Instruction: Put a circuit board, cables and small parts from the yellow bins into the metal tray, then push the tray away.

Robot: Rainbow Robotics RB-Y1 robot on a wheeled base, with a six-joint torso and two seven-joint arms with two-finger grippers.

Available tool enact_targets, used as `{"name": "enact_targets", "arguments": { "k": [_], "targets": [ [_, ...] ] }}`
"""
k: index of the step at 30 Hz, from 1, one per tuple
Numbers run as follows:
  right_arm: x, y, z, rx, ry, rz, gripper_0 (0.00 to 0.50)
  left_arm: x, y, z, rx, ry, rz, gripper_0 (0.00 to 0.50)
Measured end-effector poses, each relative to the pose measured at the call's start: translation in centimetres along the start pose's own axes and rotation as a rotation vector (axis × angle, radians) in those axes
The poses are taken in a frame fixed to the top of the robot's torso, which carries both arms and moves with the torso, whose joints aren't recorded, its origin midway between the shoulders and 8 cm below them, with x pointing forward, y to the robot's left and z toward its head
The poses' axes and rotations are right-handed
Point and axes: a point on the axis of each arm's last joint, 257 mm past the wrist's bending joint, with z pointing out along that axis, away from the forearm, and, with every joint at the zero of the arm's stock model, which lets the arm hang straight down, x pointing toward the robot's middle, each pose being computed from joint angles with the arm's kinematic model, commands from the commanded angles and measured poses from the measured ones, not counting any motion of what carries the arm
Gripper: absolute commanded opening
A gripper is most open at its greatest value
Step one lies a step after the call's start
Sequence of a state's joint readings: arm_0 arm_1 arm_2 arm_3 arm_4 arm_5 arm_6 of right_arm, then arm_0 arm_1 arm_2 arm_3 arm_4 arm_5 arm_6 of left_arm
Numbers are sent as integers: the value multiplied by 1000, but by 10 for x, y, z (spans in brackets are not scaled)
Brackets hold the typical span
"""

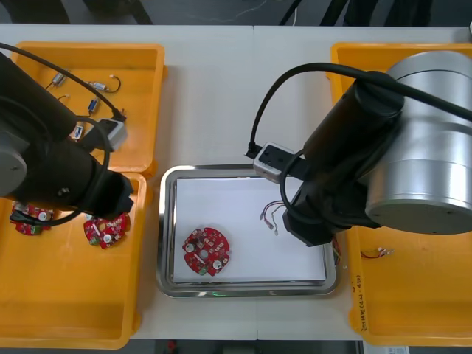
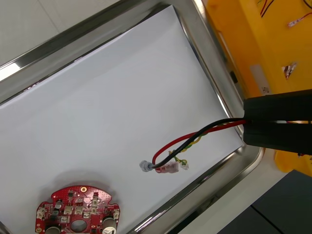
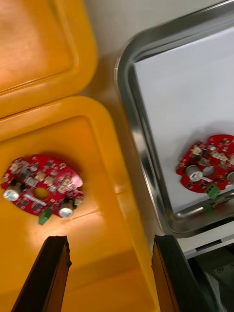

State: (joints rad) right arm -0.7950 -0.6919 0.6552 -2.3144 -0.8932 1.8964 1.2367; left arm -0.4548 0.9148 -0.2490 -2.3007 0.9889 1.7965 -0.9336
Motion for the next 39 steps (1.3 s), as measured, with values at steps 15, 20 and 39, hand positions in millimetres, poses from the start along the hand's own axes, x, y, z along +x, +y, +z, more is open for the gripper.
{"name": "enact_targets", "arguments": {
  "k": [15, 20, 39],
  "targets": [
    [-8, 17, 34, -1, 63, -355, 0, -8, 80, -44, -84, -69, -242, 500],
    [-16, 21, 43, -5, 37, -474, 0, -15, 103, -52, -88, -91, -329, 500],
    [-3, 37, 92, -58, 31, -413, 0, -23, 158, -46, -96, -39, -313, 500]
  ]
}}
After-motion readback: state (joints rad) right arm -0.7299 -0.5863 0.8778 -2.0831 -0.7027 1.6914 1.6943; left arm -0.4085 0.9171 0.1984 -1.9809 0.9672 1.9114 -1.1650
